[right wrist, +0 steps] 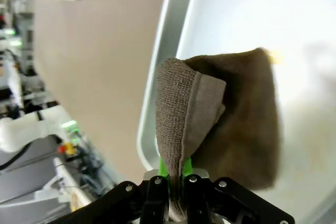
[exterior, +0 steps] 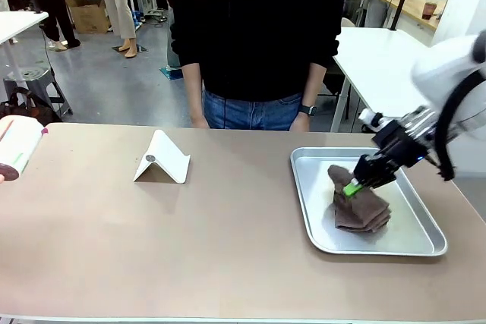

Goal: Clean the surface of the table.
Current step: Clean the area not pointed to by the person.

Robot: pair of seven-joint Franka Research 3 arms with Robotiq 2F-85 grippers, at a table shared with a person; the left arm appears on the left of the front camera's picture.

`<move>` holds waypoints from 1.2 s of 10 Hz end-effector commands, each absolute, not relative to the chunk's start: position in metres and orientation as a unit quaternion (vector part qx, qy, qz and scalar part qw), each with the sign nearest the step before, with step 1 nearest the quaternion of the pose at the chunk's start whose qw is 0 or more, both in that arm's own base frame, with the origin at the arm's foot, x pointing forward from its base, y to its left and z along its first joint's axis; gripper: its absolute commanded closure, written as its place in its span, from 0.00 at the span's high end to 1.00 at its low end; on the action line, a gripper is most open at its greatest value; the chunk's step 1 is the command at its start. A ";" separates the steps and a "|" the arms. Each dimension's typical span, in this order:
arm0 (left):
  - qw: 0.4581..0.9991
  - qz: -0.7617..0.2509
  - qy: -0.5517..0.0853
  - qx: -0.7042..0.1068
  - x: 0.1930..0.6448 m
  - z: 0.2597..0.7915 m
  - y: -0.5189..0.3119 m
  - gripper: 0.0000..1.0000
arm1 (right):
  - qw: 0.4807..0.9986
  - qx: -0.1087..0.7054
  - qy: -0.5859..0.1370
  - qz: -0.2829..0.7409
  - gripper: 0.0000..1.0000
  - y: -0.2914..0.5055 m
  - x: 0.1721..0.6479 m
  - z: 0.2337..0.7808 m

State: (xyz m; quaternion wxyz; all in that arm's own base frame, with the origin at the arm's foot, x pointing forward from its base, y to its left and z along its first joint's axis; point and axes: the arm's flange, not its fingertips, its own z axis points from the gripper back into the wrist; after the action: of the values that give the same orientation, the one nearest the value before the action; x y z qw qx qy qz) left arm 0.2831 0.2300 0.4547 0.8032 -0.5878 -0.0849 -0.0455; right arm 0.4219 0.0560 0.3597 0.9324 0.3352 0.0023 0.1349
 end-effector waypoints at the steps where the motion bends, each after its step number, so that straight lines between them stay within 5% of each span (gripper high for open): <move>1: 0.803 -0.039 -0.085 -0.589 0.281 0.458 0.227 0.21 | 0.907 0.405 -0.029 0.112 0.09 0.016 0.403 0.393; 3: 0.803 -0.039 -0.085 -0.589 0.281 0.458 0.227 0.21 | 0.853 0.508 -0.094 0.074 0.09 -0.051 0.384 0.436; 6: 0.803 -0.039 -0.085 -0.589 0.281 0.458 0.227 0.21 | 0.818 0.559 -0.129 0.048 0.09 -0.101 0.373 0.446; 12: 0.803 -0.039 -0.085 -0.589 0.281 0.458 0.227 0.21 | 0.781 0.581 -0.228 -0.028 0.09 -0.185 0.358 0.443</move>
State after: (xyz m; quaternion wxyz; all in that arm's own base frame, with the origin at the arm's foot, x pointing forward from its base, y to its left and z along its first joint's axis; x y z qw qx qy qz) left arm 0.2826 0.2297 0.4554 0.8035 -0.5874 -0.0856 -0.0457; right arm 0.3534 -0.1839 0.4425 0.7943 0.5728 -0.2001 -0.0316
